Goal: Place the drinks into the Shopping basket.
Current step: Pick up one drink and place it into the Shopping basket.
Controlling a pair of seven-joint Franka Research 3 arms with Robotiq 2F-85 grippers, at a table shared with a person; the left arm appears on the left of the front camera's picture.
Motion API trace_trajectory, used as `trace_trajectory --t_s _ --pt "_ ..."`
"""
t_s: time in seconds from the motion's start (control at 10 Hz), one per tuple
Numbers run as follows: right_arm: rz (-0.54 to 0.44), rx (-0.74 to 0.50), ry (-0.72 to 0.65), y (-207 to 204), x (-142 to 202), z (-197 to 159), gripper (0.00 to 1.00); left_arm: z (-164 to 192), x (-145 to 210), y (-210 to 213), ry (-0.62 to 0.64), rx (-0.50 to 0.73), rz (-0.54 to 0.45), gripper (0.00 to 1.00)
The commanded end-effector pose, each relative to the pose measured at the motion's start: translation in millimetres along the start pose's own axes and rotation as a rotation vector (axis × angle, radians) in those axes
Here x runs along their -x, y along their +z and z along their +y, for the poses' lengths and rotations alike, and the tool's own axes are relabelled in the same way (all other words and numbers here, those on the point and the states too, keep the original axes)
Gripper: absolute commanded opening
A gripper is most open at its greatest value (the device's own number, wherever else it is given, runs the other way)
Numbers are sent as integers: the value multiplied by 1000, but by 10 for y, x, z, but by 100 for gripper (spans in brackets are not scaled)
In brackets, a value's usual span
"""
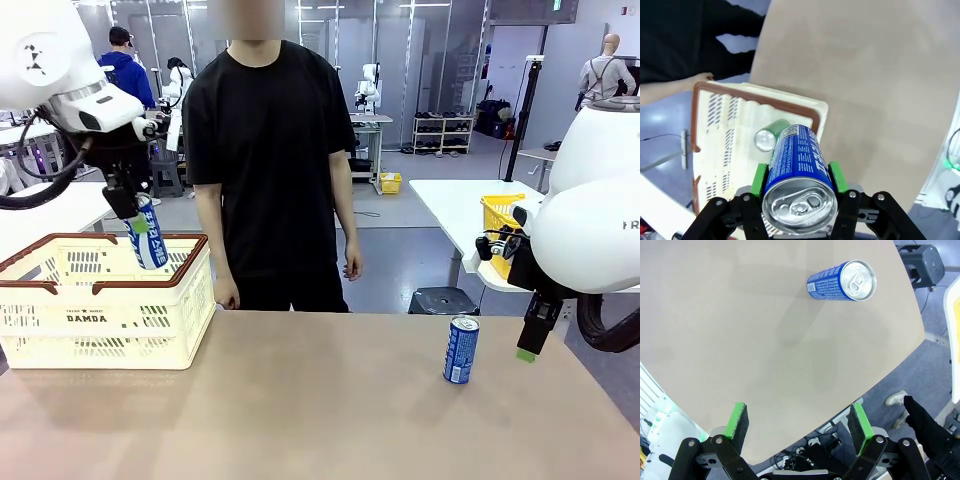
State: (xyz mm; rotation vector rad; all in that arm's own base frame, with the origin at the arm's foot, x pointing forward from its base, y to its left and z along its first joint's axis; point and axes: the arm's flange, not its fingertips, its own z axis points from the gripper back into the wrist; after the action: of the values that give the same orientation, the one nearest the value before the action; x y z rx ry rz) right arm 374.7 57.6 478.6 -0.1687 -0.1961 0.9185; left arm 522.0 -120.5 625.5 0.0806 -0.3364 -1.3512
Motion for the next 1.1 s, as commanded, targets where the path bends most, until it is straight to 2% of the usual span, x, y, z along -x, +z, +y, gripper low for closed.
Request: trace_trajectory --t_s 0.0,0.4,0.6,1.0 --pt "0 -3 -2 -12 9 -1 100 349 87 70 -9 -36 -5 58" --pt "0 -3 -2 -12 9 -1 100 933 379 -120 -25 -12 52 58" --pt "0 -3 -2 -12 9 -1 100 1055 495 -232 -35 18 105 58" --pt "0 -3 -2 -12 9 -1 100 1244 720 -498 -39 7 117 58"
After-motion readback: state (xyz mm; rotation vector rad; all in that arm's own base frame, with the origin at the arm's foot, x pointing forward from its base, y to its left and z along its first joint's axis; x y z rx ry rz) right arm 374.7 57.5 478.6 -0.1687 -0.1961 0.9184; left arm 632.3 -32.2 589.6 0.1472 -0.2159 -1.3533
